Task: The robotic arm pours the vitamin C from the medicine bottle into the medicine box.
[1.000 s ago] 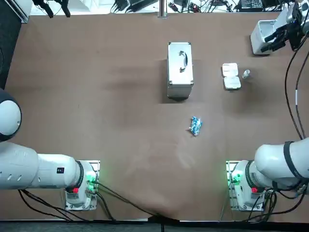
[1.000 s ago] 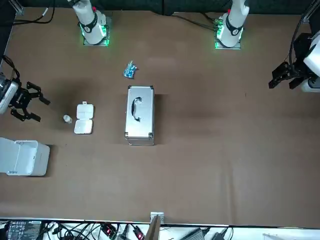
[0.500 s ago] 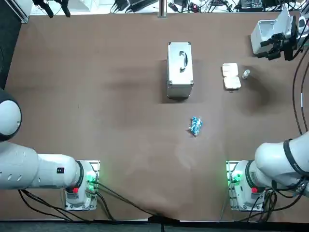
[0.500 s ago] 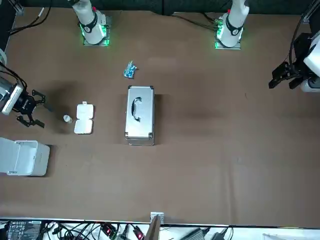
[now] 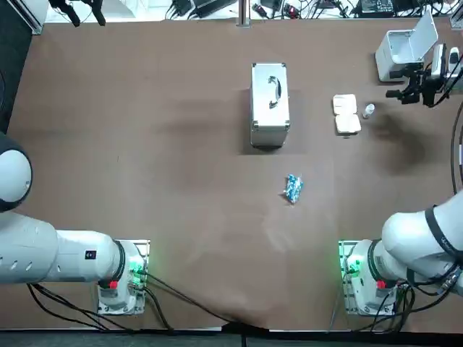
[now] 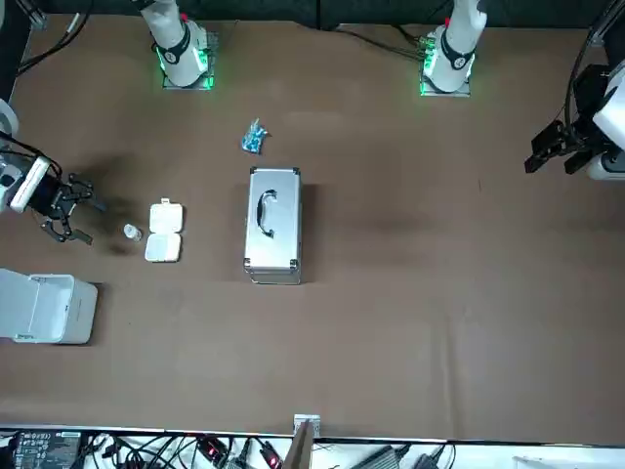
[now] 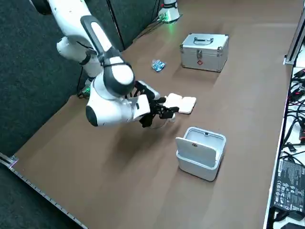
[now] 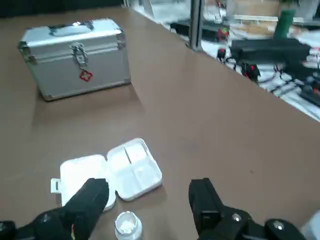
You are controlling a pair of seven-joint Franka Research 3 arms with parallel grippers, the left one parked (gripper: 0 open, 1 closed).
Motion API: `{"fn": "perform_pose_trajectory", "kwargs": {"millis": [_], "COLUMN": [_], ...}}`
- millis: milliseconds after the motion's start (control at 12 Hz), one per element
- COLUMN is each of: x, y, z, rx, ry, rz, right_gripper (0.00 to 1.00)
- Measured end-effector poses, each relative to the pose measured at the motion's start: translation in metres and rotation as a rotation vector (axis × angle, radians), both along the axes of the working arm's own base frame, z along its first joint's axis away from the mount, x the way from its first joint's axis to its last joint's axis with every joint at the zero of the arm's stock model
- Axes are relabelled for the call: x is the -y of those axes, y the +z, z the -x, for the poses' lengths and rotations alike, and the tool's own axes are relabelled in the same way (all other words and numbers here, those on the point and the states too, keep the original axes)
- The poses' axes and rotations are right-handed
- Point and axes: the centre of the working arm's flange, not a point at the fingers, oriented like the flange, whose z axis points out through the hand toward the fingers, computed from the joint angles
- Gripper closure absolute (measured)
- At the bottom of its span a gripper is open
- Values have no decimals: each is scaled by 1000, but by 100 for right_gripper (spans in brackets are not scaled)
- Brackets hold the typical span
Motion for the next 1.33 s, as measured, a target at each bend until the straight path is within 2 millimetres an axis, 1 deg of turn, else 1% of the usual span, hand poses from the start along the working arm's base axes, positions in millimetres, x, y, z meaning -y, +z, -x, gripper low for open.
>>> {"fn": "perform_pose_trajectory", "kwargs": {"millis": [167, 333, 583, 833, 1167, 1250, 1333], "x": [-1, -4, -10, -6, -5, -3, -3], "y": [-23, -50, -85, -106, -130, -139, -142], "z": [8, 14, 15, 17, 26, 28, 27], "rx": [31, 42, 81, 89, 75, 71, 71], "ry": [20, 34, 31, 37, 24, 21, 23], "rz": [-60, -110, -179, -207, -232, -239, -242], "right_gripper": [0, 0, 0, 0, 0, 0, 0]}}
